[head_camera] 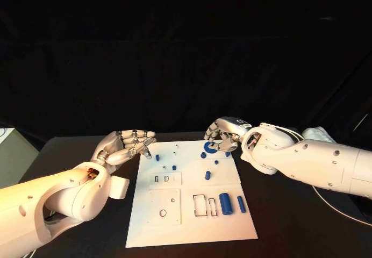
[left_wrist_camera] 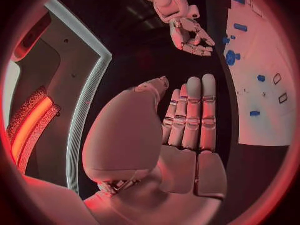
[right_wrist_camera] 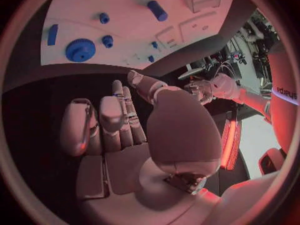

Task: Assemble the parts on the task board

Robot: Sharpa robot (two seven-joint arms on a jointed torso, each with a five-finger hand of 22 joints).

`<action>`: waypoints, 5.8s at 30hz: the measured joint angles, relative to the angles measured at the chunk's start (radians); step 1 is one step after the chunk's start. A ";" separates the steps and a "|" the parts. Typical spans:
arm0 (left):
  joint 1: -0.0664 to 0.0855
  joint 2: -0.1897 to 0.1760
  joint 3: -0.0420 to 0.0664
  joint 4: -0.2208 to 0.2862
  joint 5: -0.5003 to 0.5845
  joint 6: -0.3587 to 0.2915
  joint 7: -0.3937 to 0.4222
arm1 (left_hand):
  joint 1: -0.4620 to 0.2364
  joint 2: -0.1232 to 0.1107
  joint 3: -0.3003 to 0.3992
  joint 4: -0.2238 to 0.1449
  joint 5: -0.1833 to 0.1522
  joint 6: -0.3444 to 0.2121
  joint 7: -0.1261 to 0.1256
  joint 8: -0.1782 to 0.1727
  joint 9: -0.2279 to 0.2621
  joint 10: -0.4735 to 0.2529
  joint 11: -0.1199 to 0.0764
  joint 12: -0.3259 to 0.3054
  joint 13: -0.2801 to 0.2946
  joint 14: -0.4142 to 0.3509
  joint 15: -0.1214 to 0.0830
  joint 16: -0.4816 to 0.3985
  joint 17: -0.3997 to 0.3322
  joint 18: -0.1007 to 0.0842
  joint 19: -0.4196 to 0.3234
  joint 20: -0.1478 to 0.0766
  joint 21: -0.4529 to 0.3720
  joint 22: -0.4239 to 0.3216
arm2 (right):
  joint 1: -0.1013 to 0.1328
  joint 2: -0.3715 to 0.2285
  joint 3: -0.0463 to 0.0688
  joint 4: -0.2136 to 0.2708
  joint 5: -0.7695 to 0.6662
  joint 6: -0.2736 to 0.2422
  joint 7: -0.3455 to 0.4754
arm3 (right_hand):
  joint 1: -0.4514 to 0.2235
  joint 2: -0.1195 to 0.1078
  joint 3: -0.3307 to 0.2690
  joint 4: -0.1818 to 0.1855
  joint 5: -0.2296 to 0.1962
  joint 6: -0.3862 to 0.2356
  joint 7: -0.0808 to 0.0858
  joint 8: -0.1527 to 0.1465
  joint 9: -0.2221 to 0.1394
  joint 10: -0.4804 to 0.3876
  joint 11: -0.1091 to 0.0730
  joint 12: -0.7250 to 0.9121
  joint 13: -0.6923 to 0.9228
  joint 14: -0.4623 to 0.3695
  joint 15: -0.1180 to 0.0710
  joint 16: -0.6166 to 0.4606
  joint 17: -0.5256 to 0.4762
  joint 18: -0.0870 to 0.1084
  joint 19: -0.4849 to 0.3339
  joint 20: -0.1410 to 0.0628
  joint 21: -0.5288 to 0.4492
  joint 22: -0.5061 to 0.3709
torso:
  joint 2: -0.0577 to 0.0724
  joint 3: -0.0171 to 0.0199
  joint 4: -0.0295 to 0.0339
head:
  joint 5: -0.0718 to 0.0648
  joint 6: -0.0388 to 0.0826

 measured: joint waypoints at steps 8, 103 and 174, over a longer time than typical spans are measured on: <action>0.009 -0.005 0.003 0.018 -0.009 0.013 -0.009 | -0.004 -0.004 0.000 0.000 0.000 0.000 0.000 0.000 0.001 0.000 0.000 0.000 0.001 0.000 0.000 0.007 0.002 0.000 -0.003 0.003 0.011 0.006 | -0.003 0.040 0.000 -0.031 -0.093 0.030 -0.044 | 0.004 -0.004 0.003 0.003 0.000 0.000 0.000 0.000 0.010 -0.007 0.003 0.000 0.003 0.000 0.000 0.072 0.063 -0.010 0.010 0.003 0.051 0.071 | 0.015 -0.0006 0.0036 | -0.001 0.005; 0.040 -0.028 0.003 0.036 -0.005 0.021 -0.039 | -0.016 -0.007 0.003 0.003 0.000 -0.009 0.009 -0.005 0.003 -0.011 0.011 0.000 0.002 -0.018 0.004 0.019 0.003 -0.001 -0.021 0.007 0.031 0.022 | -0.030 0.251 0.007 -0.202 -0.185 -0.125 -0.146 | 0.031 0.052 0.071 -0.031 0.002 0.061 -0.029 0.068 0.106 0.047 -0.014 0.007 0.037 0.007 -0.018 0.178 0.126 -0.041 0.022 -0.009 0.140 0.082 | 0.066 -0.0069 0.0281 | 0.017 0.014; 0.077 -0.038 0.003 0.046 -0.002 0.022 -0.046 | -0.016 -0.007 0.003 0.003 0.000 -0.009 0.009 -0.005 0.004 -0.015 0.007 0.000 0.003 -0.021 0.007 0.019 0.003 -0.001 -0.025 0.011 0.036 0.027 | -0.041 0.302 0.007 -0.274 -0.151 -0.129 -0.119 | 0.146 0.041 -0.301 0.114 0.006 -0.123 -0.016 -0.071 0.074 -0.278 0.039 0.026 -0.023 -0.043 0.036 0.002 -0.159 0.030 -0.125 0.032 -0.249 -0.253 | 0.089 -0.0198 0.0398 | 0.027 0.021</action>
